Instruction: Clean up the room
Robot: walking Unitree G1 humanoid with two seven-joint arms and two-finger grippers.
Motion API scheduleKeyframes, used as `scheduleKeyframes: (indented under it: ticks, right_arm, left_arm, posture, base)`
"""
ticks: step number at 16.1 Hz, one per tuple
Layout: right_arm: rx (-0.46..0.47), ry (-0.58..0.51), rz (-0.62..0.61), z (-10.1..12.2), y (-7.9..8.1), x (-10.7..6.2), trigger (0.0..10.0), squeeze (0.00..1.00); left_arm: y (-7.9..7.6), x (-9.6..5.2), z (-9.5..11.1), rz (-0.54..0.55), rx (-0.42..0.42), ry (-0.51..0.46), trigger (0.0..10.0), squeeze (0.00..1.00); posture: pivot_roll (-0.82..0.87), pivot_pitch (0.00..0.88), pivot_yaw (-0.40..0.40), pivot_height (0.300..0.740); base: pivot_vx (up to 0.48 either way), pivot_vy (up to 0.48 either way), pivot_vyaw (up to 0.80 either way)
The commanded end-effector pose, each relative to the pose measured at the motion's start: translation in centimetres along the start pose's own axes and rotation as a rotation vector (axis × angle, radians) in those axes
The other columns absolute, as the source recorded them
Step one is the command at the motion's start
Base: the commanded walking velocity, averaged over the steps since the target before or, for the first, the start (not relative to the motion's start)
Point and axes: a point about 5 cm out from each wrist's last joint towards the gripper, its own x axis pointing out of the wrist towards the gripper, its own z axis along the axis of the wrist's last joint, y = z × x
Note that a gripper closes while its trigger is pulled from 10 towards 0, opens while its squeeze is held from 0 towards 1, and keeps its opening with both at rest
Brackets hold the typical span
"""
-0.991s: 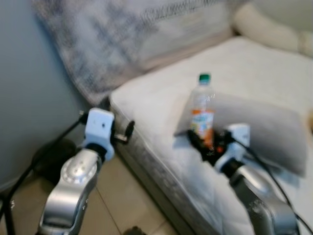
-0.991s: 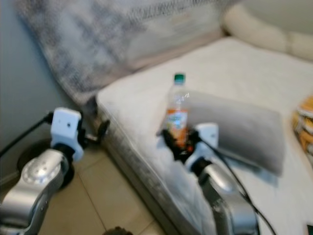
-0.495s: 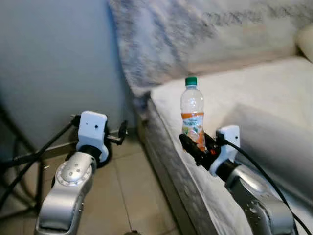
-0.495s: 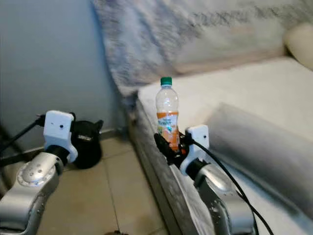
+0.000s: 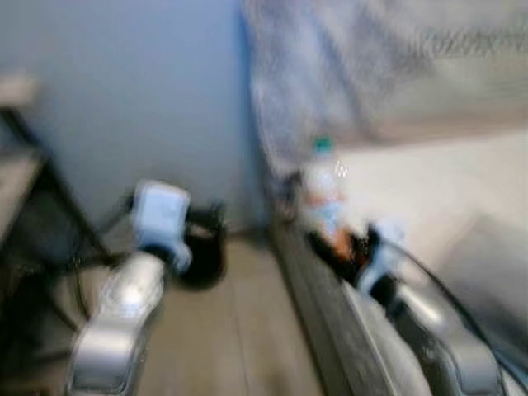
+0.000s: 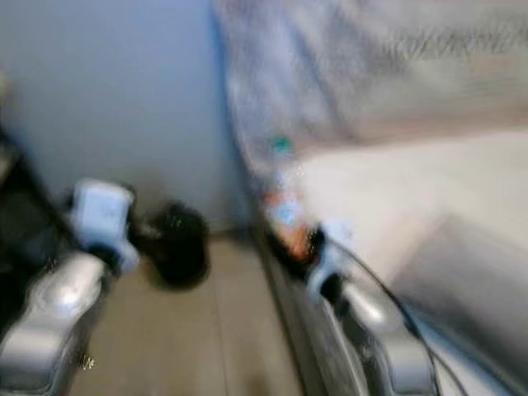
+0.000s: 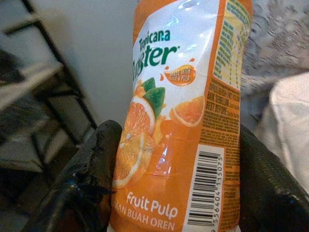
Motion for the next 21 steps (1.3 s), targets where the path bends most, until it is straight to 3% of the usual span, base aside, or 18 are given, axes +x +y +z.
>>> scheduleKeyframes:
  ticks: [1,20,21]
  right_arm:
    - [-0.011,-0.034,0.025,0.67,0.75,0.47,10.0,0.00]
    - [0.005,-0.031,0.021,0.56,0.62,0.69,10.0,0.00]
    - [-0.059,0.019,0.055,-0.21,0.91,0.89,10.0,0.00]
  left_arm:
    - [0.93,-0.25,-0.22,0.027,0.021,0.015,10.0,0.33]
    - [1.03,-0.44,-0.35,0.033,0.027,0.019,10.0,0.33]
    - [0.93,-0.55,-0.54,0.024,0.027,0.032,10.0,0.34]
  posture:
    - [0.09,0.000,-0.006,0.740]
    - [0.11,0.000,-0.013,0.740]
    - [0.11,0.000,-0.009,0.740]
  base:
    - [0.307,0.000,0.00]
    - [0.304,0.000,0.00]
    - [0.304,0.000,0.54]
